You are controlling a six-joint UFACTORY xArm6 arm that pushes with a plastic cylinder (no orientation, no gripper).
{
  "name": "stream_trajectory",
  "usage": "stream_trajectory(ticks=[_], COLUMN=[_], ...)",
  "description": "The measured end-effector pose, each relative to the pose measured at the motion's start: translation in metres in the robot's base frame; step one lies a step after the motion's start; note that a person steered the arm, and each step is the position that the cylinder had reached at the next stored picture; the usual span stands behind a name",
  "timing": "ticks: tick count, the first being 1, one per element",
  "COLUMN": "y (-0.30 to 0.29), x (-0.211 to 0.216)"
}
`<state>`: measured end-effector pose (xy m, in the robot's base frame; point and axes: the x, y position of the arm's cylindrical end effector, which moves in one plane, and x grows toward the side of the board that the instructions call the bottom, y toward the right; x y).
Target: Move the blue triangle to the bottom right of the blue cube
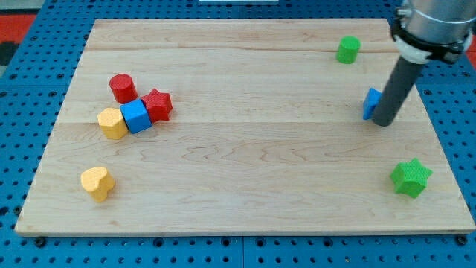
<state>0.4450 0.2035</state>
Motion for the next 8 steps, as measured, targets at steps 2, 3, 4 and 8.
stream_trajectory(ticks=[2, 3, 4, 8], y=[-0.073, -0.043, 0.035, 0.037], x=[-0.004, 0.013, 0.040, -0.005])
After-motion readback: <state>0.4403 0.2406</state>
